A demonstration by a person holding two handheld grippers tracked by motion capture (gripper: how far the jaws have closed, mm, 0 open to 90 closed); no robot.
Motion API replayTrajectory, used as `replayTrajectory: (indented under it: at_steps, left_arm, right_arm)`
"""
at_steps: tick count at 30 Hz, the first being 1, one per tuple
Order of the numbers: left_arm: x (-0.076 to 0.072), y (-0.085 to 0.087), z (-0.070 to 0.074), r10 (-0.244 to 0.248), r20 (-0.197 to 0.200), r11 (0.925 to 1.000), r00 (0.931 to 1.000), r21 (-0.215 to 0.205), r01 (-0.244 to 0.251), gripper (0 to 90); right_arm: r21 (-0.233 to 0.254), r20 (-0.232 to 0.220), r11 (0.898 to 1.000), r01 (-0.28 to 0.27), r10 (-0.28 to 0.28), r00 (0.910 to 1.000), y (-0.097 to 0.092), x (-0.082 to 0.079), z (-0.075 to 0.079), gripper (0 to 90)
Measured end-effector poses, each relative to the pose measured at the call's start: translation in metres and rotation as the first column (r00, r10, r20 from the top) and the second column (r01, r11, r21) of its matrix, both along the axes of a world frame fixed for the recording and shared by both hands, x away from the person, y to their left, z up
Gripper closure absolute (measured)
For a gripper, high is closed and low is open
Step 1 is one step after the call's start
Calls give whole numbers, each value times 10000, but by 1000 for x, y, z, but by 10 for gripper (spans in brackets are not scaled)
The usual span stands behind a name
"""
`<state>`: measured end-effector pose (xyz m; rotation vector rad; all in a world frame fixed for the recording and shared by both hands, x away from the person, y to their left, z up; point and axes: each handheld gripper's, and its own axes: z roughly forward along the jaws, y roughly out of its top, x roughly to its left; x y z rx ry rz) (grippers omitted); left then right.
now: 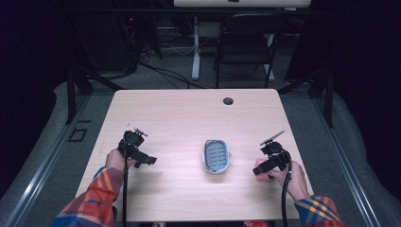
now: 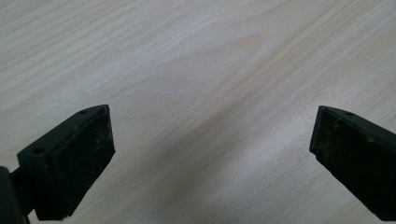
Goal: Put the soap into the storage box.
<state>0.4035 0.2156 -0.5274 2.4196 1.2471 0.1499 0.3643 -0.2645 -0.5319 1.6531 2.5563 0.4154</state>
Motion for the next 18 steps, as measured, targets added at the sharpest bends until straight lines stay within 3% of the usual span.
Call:
replayTrajectory:
  at_steps: [3, 7, 11, 14, 15, 18]
  left_arm:
    - [0, 0, 0, 0, -21, 10000, 10000, 8, 0, 0]
    - [0, 0, 0, -26, -44, 10000, 10000, 18, 26, 0]
    - [0, -1, -1, -41, -75, 10000, 10000, 35, 41, 0]
    - [0, -1, -1, -51, -86, 10000, 9999, 42, 51, 0]
    - [0, -1, -1, -58, -89, 10000, 9999, 47, 58, 0]
    - [0, -1, -1, -68, -103, 10000, 9999, 44, 68, 0]
  right_arm:
    - [-375, 28, 9992, 98, -97, 9999, 2, 1, -2, 150]
    - [-160, 52, 9995, 273, -272, 9996, 2, 1, -5, 188]
    - [-391, -135, 9992, 80, -85, 9999, 2, 1, -4, 247]
    - [-185, 45, 9993, 336, -335, 9994, 2, 0, -6, 266]
    - [-403, -140, 9991, 164, -170, 9998, 0, 1, -4, 281]
    - [-350, -147, 9992, 193, -198, 9997, -1, 1, -5, 306]
